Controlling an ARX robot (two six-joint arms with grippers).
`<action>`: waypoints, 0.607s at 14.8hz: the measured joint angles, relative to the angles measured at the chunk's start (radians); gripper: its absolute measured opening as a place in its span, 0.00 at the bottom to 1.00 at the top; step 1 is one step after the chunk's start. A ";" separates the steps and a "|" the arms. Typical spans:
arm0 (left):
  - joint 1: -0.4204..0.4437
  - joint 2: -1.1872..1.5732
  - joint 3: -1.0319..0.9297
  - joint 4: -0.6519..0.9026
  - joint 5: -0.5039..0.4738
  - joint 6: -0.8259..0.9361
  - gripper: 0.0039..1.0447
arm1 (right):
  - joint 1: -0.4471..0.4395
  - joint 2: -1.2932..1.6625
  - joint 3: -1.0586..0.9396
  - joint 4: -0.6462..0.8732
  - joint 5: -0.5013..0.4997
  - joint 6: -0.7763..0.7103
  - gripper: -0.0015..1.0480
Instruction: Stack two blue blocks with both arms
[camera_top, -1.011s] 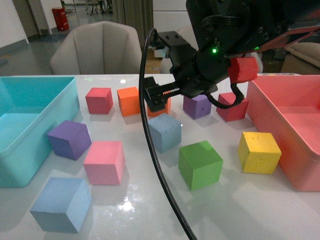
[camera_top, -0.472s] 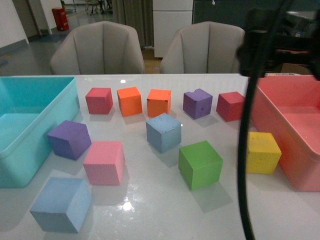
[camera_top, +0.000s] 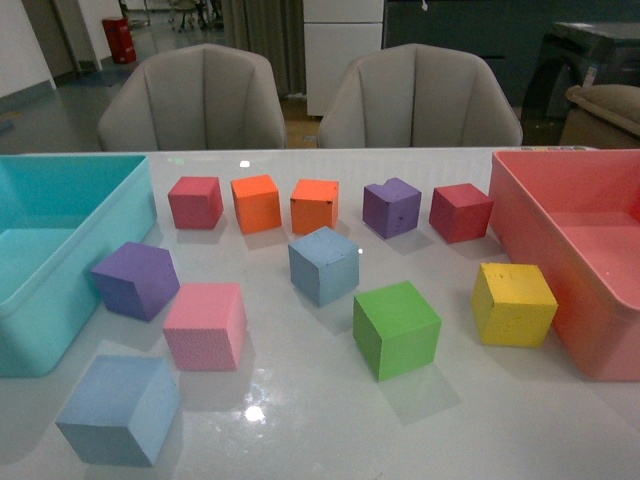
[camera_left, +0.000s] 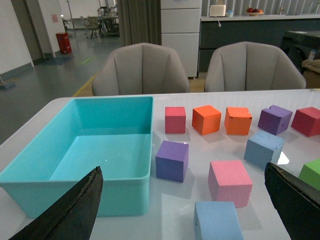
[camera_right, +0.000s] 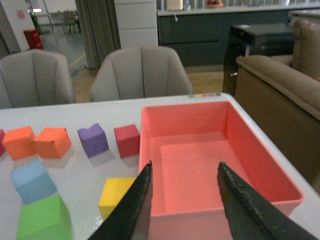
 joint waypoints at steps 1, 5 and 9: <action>0.000 0.000 0.000 0.000 0.000 0.000 0.94 | 0.003 -0.044 -0.013 0.000 -0.017 -0.007 0.27; 0.000 0.000 0.000 0.000 0.000 0.000 0.94 | 0.009 -0.198 -0.099 -0.079 -0.023 -0.023 0.02; 0.000 0.000 0.000 0.000 0.000 0.000 0.94 | 0.009 -0.310 -0.136 -0.161 -0.023 -0.023 0.02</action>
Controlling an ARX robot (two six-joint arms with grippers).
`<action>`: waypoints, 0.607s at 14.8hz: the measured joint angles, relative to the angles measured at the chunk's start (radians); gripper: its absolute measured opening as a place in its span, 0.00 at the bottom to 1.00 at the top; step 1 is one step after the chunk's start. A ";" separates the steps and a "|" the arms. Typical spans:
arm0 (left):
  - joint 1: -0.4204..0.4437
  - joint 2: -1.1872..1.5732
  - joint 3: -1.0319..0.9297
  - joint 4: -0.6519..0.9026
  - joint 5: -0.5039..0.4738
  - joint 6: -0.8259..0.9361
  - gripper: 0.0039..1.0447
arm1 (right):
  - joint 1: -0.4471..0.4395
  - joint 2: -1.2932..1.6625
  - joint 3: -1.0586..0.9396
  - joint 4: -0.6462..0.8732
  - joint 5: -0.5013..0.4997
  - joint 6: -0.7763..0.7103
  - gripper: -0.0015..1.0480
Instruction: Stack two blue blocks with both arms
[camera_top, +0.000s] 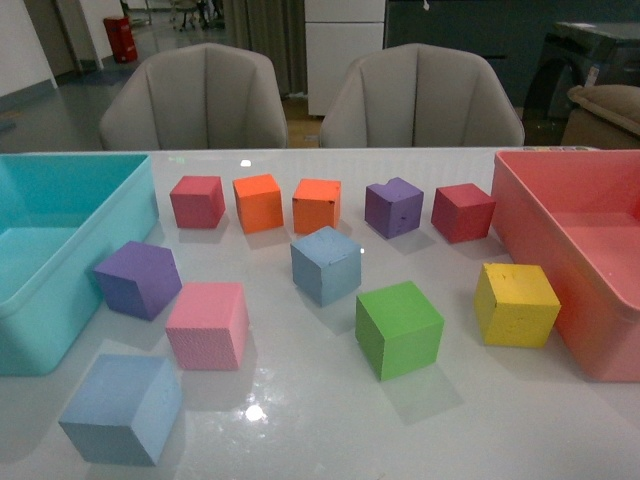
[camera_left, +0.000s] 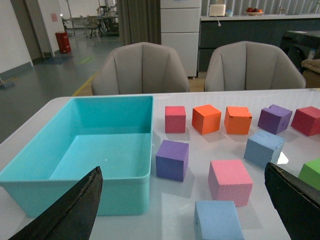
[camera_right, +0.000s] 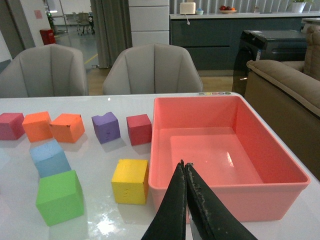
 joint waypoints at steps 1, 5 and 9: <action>0.000 0.000 0.000 0.000 0.000 0.000 0.94 | 0.000 -0.025 -0.004 -0.016 0.000 0.000 0.02; 0.000 0.000 0.000 0.000 0.000 0.000 0.94 | 0.000 -0.123 -0.030 -0.066 0.000 -0.001 0.02; 0.000 0.000 0.000 0.000 0.000 0.000 0.94 | 0.000 -0.211 -0.030 -0.159 0.000 -0.001 0.02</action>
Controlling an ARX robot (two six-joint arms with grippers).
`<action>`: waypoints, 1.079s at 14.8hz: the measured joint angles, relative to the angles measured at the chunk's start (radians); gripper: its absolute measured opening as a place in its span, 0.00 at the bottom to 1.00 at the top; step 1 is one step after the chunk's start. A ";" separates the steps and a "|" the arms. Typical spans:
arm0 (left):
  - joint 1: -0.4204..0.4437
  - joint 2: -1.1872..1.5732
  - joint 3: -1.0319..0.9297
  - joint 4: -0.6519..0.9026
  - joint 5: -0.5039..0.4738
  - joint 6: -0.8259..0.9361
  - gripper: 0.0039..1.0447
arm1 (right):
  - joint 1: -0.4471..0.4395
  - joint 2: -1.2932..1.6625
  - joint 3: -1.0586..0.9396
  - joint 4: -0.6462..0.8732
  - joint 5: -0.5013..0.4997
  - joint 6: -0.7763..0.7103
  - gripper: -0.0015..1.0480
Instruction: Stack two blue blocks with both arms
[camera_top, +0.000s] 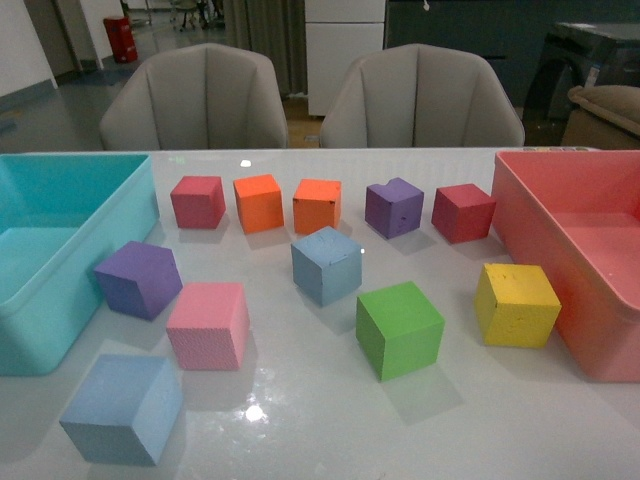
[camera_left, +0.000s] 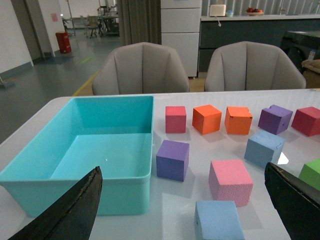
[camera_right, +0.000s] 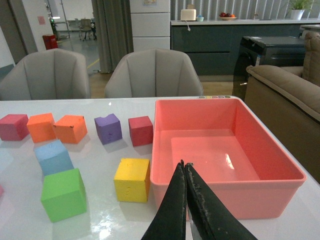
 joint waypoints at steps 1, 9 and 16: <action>0.000 0.000 0.000 0.000 0.000 0.000 0.94 | 0.000 -0.013 0.000 -0.013 0.000 0.000 0.02; 0.000 0.000 0.000 0.000 0.000 0.000 0.94 | 0.000 -0.209 0.001 -0.221 0.000 -0.001 0.10; 0.000 0.000 0.000 0.000 0.000 0.000 0.94 | 0.000 -0.209 0.001 -0.221 0.000 -0.001 0.94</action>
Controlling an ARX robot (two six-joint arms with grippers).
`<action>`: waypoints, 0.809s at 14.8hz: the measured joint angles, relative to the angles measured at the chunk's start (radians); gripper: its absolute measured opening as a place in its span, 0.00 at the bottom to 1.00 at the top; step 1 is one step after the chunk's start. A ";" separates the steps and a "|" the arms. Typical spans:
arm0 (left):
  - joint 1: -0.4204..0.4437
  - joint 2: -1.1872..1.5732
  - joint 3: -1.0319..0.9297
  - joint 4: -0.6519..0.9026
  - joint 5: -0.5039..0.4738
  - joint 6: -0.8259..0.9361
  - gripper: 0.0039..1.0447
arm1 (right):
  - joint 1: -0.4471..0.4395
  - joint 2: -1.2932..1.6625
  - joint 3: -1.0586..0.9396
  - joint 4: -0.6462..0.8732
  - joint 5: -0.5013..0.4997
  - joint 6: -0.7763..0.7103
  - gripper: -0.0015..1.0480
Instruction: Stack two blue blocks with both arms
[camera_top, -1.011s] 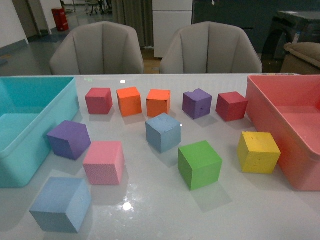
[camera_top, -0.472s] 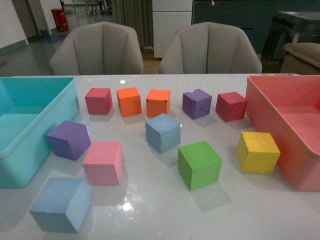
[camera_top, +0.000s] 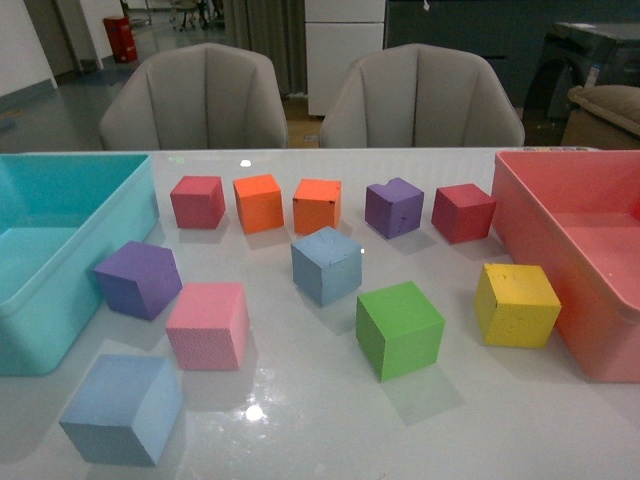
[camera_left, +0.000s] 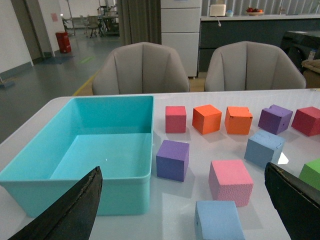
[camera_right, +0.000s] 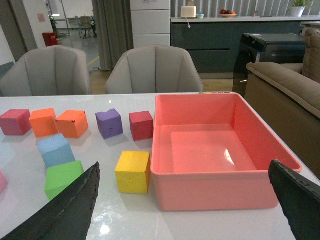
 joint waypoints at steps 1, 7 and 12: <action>-0.016 0.018 0.024 -0.091 -0.047 -0.017 0.94 | 0.000 0.000 0.000 0.000 0.000 0.000 0.93; -0.049 0.749 0.197 0.222 -0.106 -0.078 0.94 | 0.000 0.000 0.000 0.000 0.000 0.000 0.94; -0.079 1.403 0.423 0.441 -0.004 -0.014 0.94 | 0.000 0.000 0.000 0.000 0.000 0.000 0.94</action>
